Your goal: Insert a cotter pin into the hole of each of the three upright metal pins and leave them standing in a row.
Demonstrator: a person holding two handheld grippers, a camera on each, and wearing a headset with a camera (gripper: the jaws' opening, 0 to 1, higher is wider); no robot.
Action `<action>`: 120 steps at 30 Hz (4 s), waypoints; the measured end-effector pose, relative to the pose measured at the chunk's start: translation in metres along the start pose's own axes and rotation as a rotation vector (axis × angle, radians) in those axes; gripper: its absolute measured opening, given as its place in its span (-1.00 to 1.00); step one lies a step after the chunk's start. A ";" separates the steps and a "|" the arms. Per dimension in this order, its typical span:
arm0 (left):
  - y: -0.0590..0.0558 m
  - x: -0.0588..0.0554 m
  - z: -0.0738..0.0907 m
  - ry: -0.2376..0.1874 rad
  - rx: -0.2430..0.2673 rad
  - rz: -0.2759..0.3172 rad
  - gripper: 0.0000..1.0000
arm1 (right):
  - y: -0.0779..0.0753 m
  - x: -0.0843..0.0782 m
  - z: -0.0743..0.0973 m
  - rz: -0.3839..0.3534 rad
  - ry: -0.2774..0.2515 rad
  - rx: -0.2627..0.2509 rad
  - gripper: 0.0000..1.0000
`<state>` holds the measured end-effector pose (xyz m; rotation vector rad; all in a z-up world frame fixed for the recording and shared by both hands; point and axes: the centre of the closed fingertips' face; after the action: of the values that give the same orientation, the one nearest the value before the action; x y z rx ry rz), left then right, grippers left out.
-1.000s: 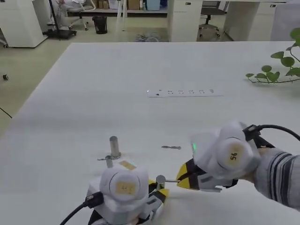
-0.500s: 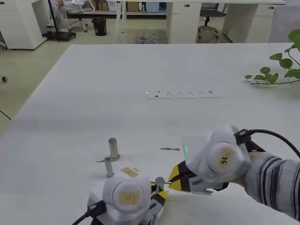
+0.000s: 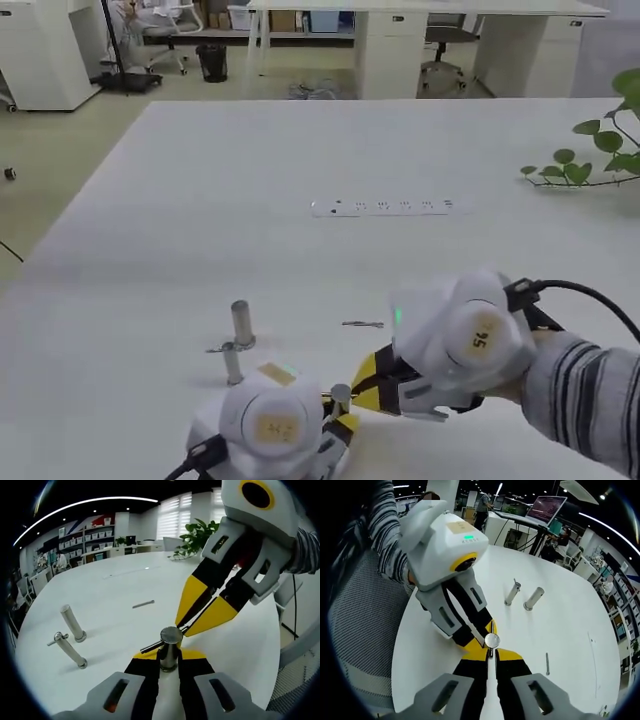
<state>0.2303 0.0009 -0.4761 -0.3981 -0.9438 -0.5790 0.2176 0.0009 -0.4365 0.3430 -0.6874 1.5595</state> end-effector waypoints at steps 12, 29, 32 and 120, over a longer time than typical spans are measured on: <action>0.000 0.000 0.000 0.002 0.002 0.006 -0.80 | 0.004 -0.009 0.003 0.001 0.036 0.001 -1.00; 0.000 0.000 0.000 0.002 0.008 0.024 -0.80 | 0.000 -0.005 -0.001 -0.030 0.032 -0.011 -1.00; 0.000 0.000 0.000 0.001 0.009 0.022 -0.80 | 0.001 -0.005 -0.001 -0.034 0.031 -0.010 -1.00; 0.067 -0.004 0.094 -0.120 0.070 0.085 0.88 | -0.056 0.036 -0.054 -0.343 -0.042 0.012 -0.84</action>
<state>0.2098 0.1062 -0.4338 -0.4112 -1.0542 -0.4469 0.2777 0.0610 -0.4445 0.4775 -0.6155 1.2340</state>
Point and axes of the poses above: the centre of the closed fingertips' face, and the gripper's own axes: z roughly backward along the fingers, y roughly to its left, x roughly out of its top, and after that the axes turned 1 degree about x, right-handed
